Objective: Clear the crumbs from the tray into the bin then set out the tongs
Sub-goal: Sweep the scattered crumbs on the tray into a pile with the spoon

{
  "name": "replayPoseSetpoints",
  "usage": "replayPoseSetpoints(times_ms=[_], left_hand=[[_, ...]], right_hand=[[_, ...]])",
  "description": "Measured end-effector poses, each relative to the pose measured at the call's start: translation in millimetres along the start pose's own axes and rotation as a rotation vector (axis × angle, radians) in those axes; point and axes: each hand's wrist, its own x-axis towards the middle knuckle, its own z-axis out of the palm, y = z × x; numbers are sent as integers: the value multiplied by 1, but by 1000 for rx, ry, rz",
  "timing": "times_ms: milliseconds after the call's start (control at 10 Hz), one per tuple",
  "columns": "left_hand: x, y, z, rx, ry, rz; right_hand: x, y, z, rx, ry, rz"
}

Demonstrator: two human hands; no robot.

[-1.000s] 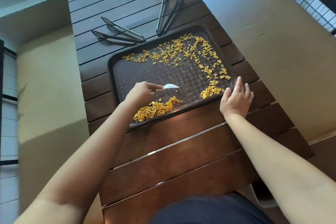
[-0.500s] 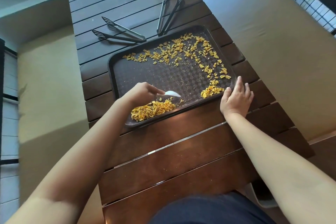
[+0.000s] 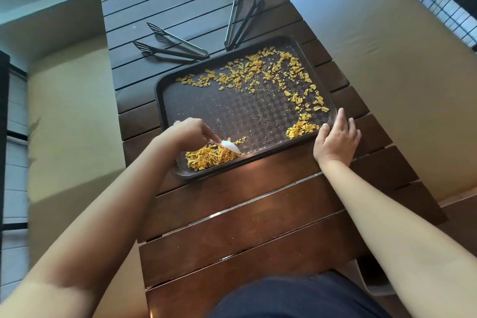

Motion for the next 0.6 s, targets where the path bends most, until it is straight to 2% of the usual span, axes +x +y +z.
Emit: replayPoseSetpoints(times_ms=[200, 300, 400, 600], left_hand=[[0, -5, 3, -328, 85, -23], [7, 3, 13, -390, 178, -52], [7, 3, 18, -382, 153, -34], [-7, -23, 19, -194, 139, -66]], right_hand=[[-1, 0, -1, -6, -3, -2], [-1, 0, -2, -3, -3, -2], [-1, 0, -2, 0, -1, -5], [-1, 0, -1, -4, -2, -6]])
